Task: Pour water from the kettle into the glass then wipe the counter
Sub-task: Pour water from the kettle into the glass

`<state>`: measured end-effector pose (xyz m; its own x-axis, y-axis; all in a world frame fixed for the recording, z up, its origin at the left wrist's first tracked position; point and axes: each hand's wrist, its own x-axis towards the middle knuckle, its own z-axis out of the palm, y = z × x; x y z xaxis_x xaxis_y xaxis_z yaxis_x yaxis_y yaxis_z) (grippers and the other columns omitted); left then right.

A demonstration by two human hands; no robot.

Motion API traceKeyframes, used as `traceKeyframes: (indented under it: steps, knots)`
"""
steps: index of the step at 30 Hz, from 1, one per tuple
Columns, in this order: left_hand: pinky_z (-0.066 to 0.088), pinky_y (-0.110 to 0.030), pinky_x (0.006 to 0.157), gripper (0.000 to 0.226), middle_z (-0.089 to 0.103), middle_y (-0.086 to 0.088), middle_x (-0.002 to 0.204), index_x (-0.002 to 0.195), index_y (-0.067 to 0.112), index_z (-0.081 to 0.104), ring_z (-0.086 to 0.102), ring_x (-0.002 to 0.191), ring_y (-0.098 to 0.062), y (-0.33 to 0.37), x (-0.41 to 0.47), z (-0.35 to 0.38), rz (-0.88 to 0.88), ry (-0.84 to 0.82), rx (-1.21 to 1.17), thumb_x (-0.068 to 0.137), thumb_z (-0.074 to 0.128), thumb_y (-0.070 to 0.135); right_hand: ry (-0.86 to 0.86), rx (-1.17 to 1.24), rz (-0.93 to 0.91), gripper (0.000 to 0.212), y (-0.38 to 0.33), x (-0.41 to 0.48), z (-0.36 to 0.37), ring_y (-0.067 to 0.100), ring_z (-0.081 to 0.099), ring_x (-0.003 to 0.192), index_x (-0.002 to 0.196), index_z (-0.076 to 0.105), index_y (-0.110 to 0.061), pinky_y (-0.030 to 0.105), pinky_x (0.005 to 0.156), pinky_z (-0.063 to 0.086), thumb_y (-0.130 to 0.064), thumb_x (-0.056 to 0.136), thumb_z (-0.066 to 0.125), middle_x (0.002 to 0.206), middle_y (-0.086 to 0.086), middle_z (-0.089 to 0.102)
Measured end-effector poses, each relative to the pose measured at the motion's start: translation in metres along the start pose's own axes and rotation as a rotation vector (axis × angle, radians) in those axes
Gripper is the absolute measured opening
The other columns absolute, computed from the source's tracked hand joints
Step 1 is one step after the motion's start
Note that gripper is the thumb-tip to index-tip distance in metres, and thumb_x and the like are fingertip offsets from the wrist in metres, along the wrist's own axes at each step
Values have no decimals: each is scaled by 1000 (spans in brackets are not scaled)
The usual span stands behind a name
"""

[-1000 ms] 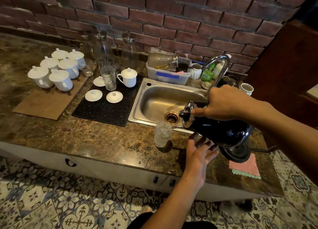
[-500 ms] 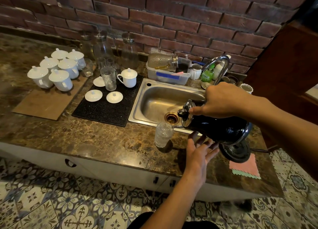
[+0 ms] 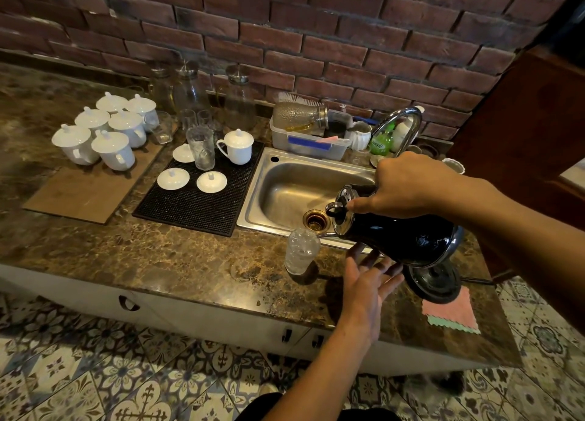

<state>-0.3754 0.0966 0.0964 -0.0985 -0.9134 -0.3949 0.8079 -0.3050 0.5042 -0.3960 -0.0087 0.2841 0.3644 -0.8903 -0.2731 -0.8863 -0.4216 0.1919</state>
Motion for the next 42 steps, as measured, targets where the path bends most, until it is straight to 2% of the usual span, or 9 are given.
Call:
traceKeyframes:
  steps: [9,13,19,22,26,31,35,38,42]
  knots:
    - [53,-47,102,45,54,-14,139,130,30,46,69,114,-33,1,-1,-3,-8,-9,-1,96,54,1,3,-3,-7,63,0,3,5,21,53,78,76,37,-22,38,74,51,-82,80,56,74,-3,42]
    - [51,-49,104,44,58,-13,137,132,26,48,69,113,-33,-2,-2,-6,11,-13,50,95,58,3,21,45,-16,63,7,1,12,13,46,63,68,38,-21,34,65,45,-81,81,56,69,0,46]
    - [53,-46,102,41,60,-6,136,129,27,50,68,115,-30,-4,-3,-16,-10,-5,187,96,57,4,17,166,20,76,34,-4,44,15,50,53,71,58,-12,32,55,44,-88,74,49,59,1,52]
    - [55,-42,99,45,52,-5,143,132,30,47,68,115,-27,-7,-3,-21,-26,8,257,96,61,9,22,275,32,71,45,-13,61,15,41,42,56,50,-13,27,46,32,-79,81,55,49,1,45]
    - [56,-40,97,47,45,-4,147,131,36,42,66,116,-25,-13,-4,-25,-59,18,330,96,62,13,13,397,62,61,53,-28,76,10,36,39,52,45,-21,22,45,27,-69,87,59,46,-5,42]
    - [58,-39,95,58,45,-4,148,145,31,40,66,115,-23,-23,-3,-26,-73,50,414,95,65,16,56,469,114,79,72,-34,106,13,31,37,53,52,-11,24,42,23,-87,74,48,45,-1,39]
    - [58,-36,92,50,45,-2,148,135,38,45,59,124,-25,-24,-4,-27,-69,77,491,93,67,20,92,546,67,105,84,-41,128,17,40,39,69,72,0,27,44,30,-99,69,35,46,6,52]
    - [56,-36,93,40,49,2,142,117,46,47,58,123,-21,-24,-5,-27,-66,78,523,94,65,19,140,615,79,101,90,-45,147,27,57,46,68,76,-6,32,47,38,-98,68,36,54,12,65]
    - [54,-40,99,46,48,4,144,132,39,46,57,122,-15,-22,-7,-29,-54,93,578,95,64,18,162,698,99,84,89,-50,161,11,40,39,55,68,-9,27,46,31,-87,78,47,46,9,53]
